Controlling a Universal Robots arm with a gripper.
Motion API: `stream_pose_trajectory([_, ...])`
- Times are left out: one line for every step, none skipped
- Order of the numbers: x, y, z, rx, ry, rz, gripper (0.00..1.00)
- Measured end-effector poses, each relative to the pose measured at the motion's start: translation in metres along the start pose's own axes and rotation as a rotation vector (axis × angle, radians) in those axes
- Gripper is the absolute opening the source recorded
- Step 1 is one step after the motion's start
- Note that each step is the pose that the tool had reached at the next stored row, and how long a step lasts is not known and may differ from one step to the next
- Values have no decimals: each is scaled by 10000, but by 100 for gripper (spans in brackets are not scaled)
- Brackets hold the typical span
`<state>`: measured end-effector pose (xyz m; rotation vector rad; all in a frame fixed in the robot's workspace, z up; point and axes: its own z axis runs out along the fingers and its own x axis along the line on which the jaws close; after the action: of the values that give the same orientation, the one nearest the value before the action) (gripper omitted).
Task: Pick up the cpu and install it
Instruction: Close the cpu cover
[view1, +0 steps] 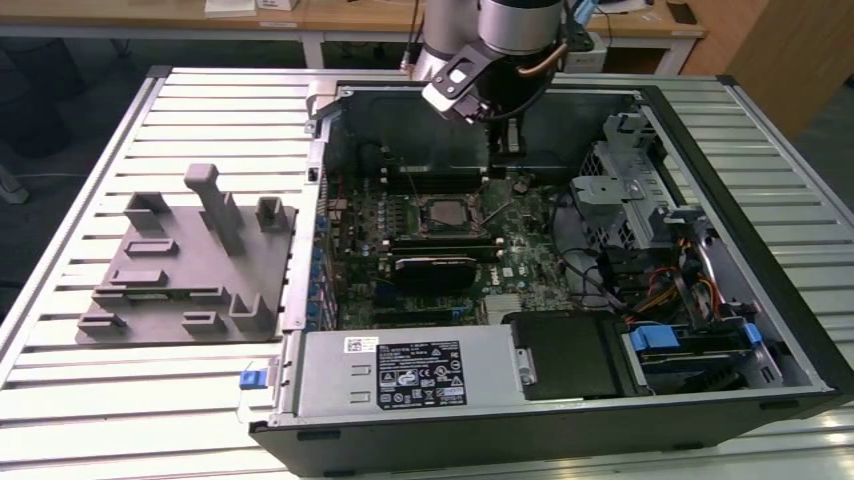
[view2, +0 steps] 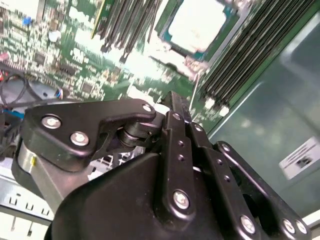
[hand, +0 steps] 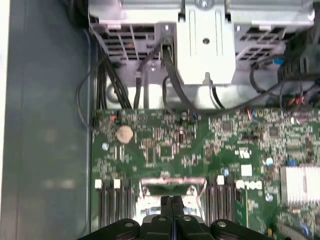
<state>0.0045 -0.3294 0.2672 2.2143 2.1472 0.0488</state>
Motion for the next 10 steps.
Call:
stream_pose_trajectory([4,30,2,0,-1,1,11])
stream_pose_trajectory([7,63,5,-1,-2,1,11])
stream_pose_trajectory([9,89,7,-1,-2,1,11])
stream_pose_trajectory([11,116,9,-1,-3,0,11])
stream_pose_trajectory([13,142,11,0,-5,0,11])
stream_pose_trajectory([16,170,14,0,-5,1,11])
stream_pose_trajectory([18,194,17,1,-6,0,11])
stream_pose_trajectory([21,213,21,1,-6,0,11])
stream_pose_trajectory([23,232,25,0,-8,0,11])
stream_pose_trajectory([25,251,30,1,-14,0,11])
